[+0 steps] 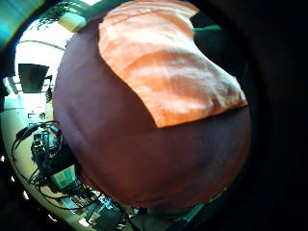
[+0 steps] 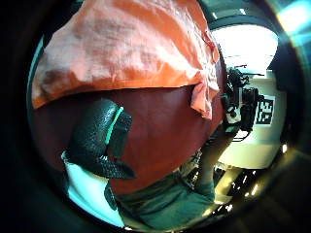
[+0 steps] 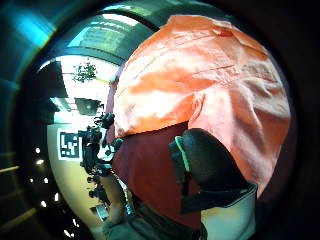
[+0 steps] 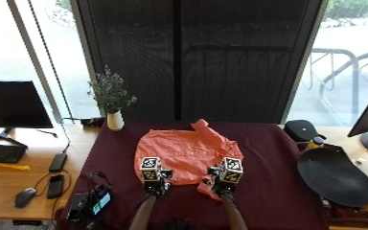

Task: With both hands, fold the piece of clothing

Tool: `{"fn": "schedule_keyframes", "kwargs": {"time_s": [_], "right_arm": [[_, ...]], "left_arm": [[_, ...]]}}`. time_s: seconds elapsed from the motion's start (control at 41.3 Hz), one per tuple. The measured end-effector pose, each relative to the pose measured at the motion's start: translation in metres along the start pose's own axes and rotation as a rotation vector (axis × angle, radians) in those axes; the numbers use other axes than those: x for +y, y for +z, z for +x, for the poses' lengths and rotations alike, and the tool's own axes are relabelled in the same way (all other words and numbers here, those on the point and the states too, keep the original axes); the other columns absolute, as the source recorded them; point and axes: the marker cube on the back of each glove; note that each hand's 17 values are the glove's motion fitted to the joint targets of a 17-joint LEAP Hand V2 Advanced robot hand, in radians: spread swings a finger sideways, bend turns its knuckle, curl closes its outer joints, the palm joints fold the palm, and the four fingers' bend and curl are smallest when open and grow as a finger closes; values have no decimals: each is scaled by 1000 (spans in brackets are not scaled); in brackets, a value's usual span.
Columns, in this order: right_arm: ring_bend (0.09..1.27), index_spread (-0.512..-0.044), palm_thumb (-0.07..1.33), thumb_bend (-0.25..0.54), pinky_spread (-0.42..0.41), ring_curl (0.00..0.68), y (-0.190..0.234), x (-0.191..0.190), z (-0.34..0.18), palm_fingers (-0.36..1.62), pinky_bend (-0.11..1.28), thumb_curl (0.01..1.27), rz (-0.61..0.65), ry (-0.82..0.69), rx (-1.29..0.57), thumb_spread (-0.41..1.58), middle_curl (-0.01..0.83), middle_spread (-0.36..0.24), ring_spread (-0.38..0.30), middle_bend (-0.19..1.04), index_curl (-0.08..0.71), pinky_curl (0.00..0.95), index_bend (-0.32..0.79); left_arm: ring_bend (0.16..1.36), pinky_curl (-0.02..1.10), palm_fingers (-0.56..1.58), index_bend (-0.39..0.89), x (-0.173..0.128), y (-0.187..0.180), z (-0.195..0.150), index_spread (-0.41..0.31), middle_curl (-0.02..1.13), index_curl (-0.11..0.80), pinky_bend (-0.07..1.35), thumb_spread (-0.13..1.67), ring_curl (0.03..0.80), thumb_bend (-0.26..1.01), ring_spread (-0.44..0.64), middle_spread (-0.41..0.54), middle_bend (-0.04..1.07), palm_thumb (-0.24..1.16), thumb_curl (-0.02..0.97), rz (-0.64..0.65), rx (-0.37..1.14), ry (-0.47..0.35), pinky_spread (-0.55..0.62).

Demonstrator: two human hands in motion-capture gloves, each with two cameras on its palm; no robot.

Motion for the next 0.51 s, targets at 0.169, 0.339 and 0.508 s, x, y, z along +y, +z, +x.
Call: {"fn": "schedule_keyframes", "kwargs": {"time_s": [0.169,0.339,0.508], "right_arm": [[381,-328,546,1,224,291,22,-8,1,272,692,327,-65,-18,14,1195,291,19,131,180,251,359,134],[380,-327,523,-23,212,298,42,-12,-17,283,693,325,-136,-185,-84,1175,297,16,129,172,260,360,149],[375,-333,556,-12,217,300,45,-16,-29,346,624,334,-109,-252,-141,1156,297,2,105,168,296,342,195]], "left_arm": [[582,326,399,119,-3,14,-6,-73,404,250,447,1119,336,-20,106,-2,191,349,290,-67,-46,-3,274],[556,344,375,151,5,24,-4,-70,398,270,479,1129,330,-17,139,19,177,355,294,-152,-32,3,263],[504,339,448,183,1,23,-3,-97,407,308,448,1178,313,-10,143,-2,203,370,291,-41,-95,15,250]]}}
